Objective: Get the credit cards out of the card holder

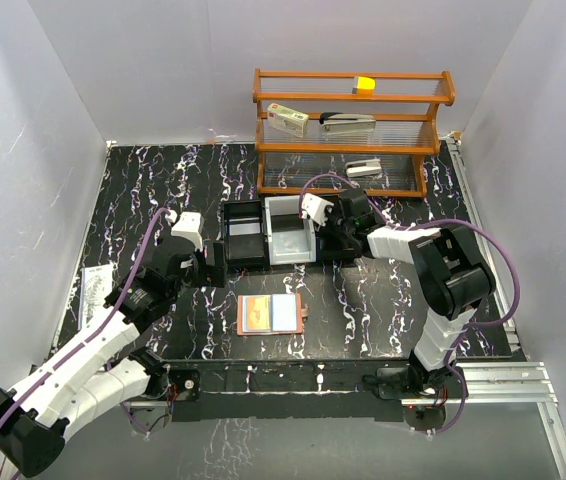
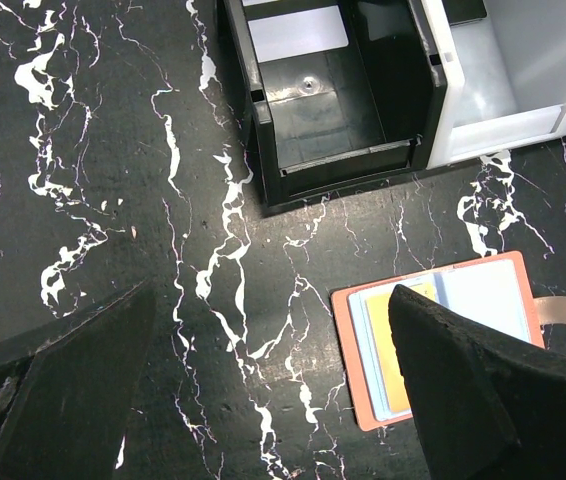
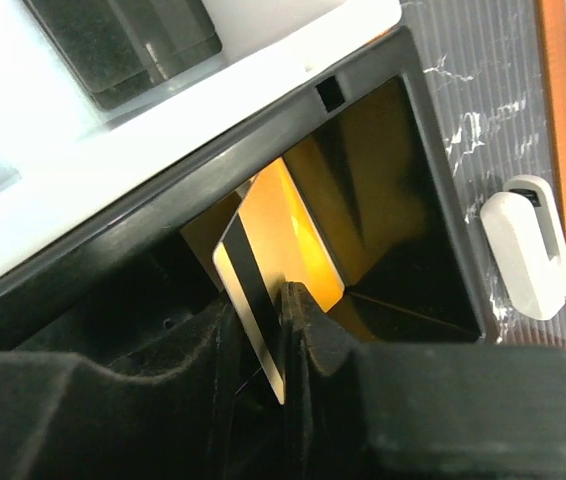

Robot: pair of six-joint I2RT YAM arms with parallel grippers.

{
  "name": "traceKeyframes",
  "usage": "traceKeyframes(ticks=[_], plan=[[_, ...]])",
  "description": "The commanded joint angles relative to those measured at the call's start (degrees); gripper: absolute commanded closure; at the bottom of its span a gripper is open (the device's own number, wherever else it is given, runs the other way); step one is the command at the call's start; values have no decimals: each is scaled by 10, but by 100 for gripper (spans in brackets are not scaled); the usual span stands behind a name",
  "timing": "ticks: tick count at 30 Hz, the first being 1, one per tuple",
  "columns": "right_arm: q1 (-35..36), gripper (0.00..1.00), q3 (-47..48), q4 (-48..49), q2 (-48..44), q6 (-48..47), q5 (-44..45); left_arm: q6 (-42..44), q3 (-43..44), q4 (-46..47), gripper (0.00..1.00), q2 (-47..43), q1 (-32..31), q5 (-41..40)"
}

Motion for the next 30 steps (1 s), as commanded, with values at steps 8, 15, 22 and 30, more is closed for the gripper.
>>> traceKeyframes(ticks=[8,15,22,30], plan=[[-4,70,26,-12,11,-9,-10,8,-4,11,1,-2,1,11],[-5,63,29,7,11,14,2,8,-4,11,1,2,1,13],[-4,56,33,11,12,24,4,10,-4,12,1,8,1,18],[-5,55,40,17,3,49,23,11,-4,12,1,11,1,21]])
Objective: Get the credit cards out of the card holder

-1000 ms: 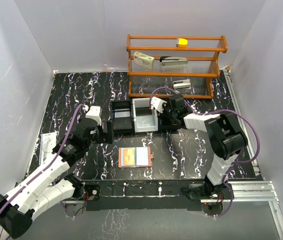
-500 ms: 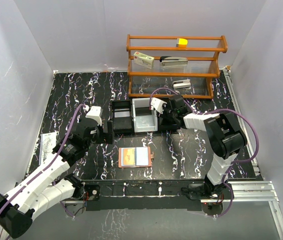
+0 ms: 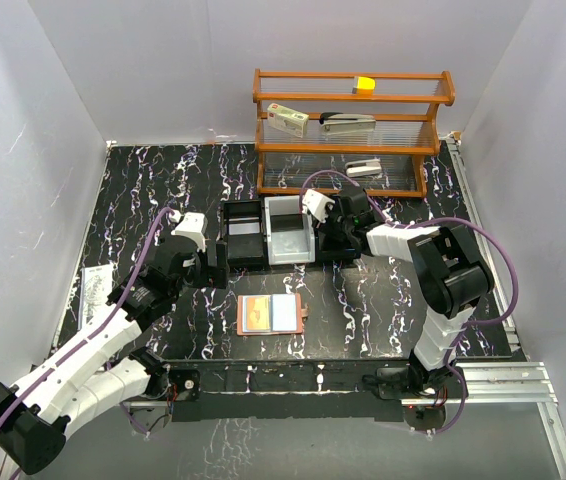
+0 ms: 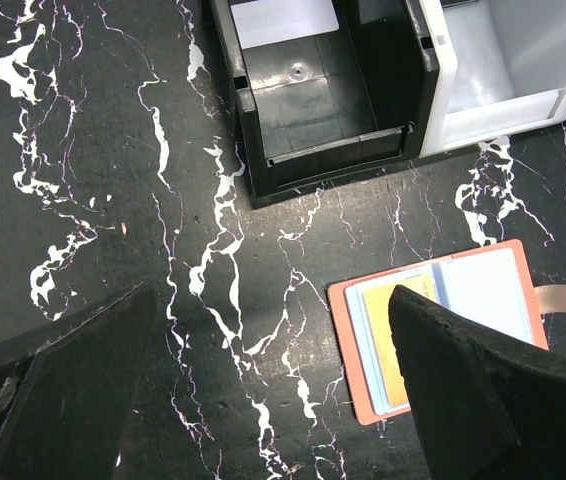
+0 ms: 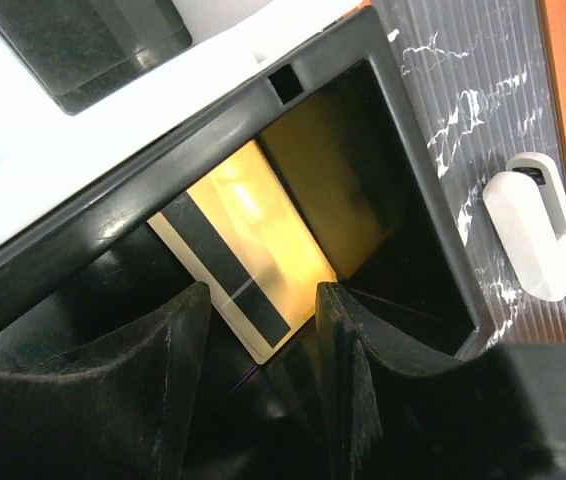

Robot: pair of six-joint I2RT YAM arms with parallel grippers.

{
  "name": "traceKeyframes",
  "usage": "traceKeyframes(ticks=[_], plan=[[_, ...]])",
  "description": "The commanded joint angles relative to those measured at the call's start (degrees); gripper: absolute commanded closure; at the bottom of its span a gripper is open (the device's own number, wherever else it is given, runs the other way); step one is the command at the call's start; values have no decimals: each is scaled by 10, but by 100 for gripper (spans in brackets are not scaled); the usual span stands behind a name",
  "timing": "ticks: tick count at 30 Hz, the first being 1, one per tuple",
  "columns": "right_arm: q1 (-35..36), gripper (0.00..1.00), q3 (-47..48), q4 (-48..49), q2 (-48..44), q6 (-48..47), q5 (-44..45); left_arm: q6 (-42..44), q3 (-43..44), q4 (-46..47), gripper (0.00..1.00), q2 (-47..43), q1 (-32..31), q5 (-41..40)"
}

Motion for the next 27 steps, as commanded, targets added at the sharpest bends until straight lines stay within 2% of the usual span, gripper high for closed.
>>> traceKeyframes(ticks=[1,7,17,21,23,26,27], plan=[[-3,55,27,31,-10,19,0,7,-4,12,1,-2,1,6],[-3,54,24,16,-35,26,-23,7,-4,12,1,-1,1,8],[-6,53,23,20,-103,56,-4,6,-3,13,1,3,1,13],[-5,52,15,47,-165,137,8,4,-4,13,1,0,1,8],[-6,50,4,66,-210,210,11,3,-3,12,1,-1,1,4],[-5,30,-9,61,-273,340,65,2,-4,11,1,-2,1,-1],[-6,29,-2,28,-295,387,94,0,-3,10,1,-4,1,-4]])
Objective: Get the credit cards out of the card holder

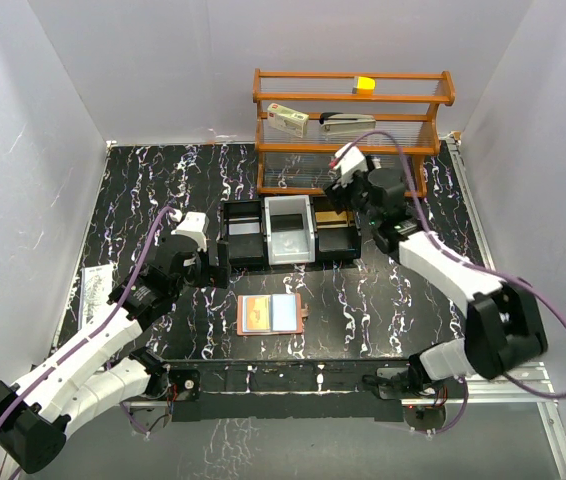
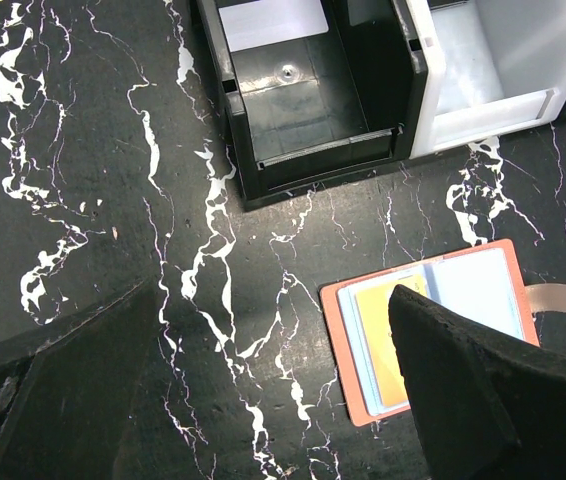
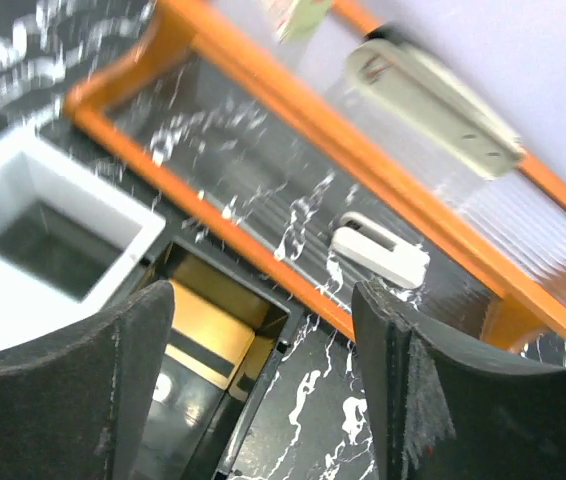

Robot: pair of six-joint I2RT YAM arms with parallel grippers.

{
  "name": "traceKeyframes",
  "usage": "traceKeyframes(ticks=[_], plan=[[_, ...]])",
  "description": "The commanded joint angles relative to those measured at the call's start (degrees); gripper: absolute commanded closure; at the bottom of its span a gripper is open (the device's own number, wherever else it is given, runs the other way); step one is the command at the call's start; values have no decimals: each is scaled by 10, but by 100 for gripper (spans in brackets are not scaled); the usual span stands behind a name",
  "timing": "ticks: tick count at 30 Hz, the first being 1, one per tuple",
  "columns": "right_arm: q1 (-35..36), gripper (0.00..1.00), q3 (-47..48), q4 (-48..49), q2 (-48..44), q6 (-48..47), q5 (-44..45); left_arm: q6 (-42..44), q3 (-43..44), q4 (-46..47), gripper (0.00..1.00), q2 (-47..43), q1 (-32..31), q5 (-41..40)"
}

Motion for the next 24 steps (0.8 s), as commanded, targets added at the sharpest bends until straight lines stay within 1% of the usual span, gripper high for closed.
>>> traceKeyframes(ticks=[1,2,3,4,5,6,7,10,12,15,18,20,24], plan=[[-3,28,10,-17,-104,246,115,-2,-3,0,1,-10,1,-17],[-3,26,14,-52,-125,296,154,-5,-2,-1,1,-12,1,-19],[-3,19,11,-78,-145,346,185,-6,-4,2,1,-15,1,-21],[-3,9,7,-104,-167,387,210,-6,-5,4,1,-19,1,-22],[-3,3,-1,-125,-191,418,222,-6,-7,6,1,-22,1,-24],[-3,2,-12,-138,-214,431,216,-7,-7,6,1,-24,1,-26],[-2,2,-26,-144,-241,436,192,-8,-7,6,1,-25,1,-26],[-3,2,-93,-117,-316,487,64,-16,-9,9,1,-25,1,-17],[-3,2,-142,-86,-356,551,-14,-23,-10,10,1,-23,1,-4],[-3,2,-205,-40,-377,670,-131,-49,-9,0,1,-21,1,4],[-1,2,-233,-16,-357,761,-230,-95,-18,2,1,-28,1,28],[7,2,-232,-35,-329,780,-262,-127,-27,4,1,-34,1,43],[45,2,-226,-70,-305,769,-251,-176,-42,15,1,-42,1,70]])
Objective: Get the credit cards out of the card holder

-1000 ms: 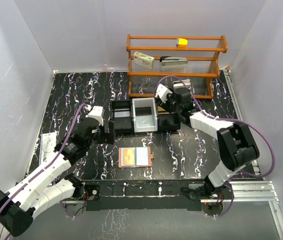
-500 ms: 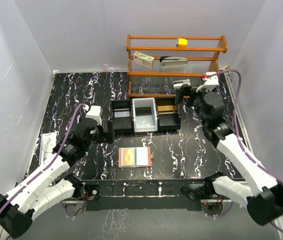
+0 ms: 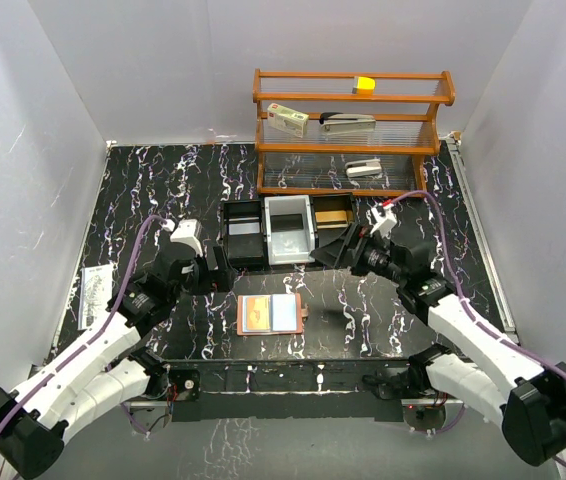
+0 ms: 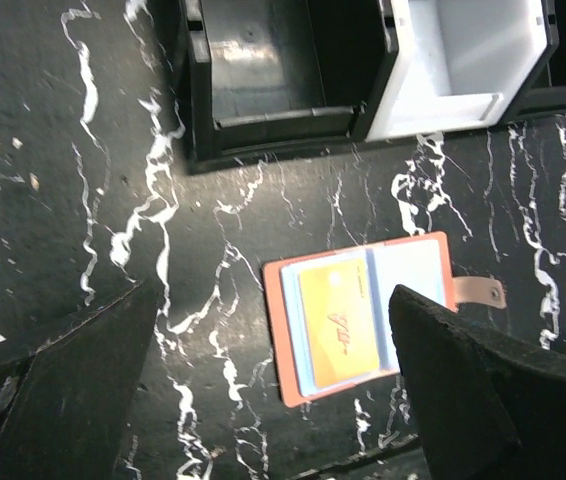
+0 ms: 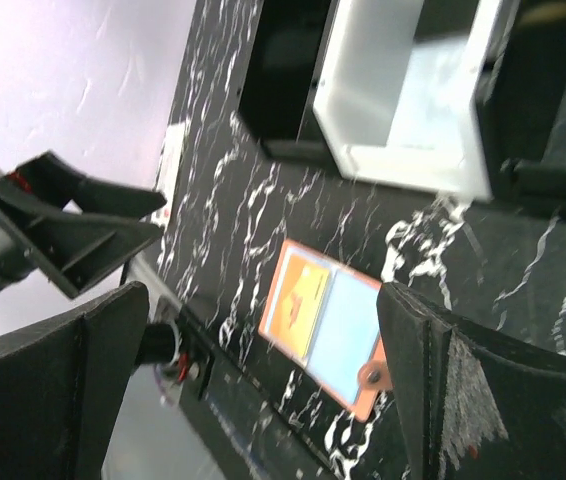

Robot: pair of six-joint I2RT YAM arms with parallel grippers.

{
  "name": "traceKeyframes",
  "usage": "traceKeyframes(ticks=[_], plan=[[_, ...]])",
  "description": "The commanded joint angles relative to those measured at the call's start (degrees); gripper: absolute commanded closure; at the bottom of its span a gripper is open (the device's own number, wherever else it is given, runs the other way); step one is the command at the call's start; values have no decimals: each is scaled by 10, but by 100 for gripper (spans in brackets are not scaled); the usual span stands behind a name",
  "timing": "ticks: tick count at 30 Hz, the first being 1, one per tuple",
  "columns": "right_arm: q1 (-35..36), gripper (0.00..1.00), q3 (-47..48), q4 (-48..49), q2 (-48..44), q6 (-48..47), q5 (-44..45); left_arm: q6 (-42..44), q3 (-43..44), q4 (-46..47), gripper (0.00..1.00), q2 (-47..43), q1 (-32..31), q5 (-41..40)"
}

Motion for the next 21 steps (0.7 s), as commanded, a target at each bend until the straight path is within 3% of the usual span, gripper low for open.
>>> traceKeyframes(ticks=[1,10,15,21], plan=[[46,2,19,-4,10,38,-38,-73,-13,12,1,-18,1,43],[179,3,46,-31,108,64,60,-130,-1,-31,1,18,1,44],[229,22,60,-21,161,97,99,-140,6,-46,1,14,1,40],[262,41,86,-19,228,112,87,-157,-2,-55,1,0,1,21]])
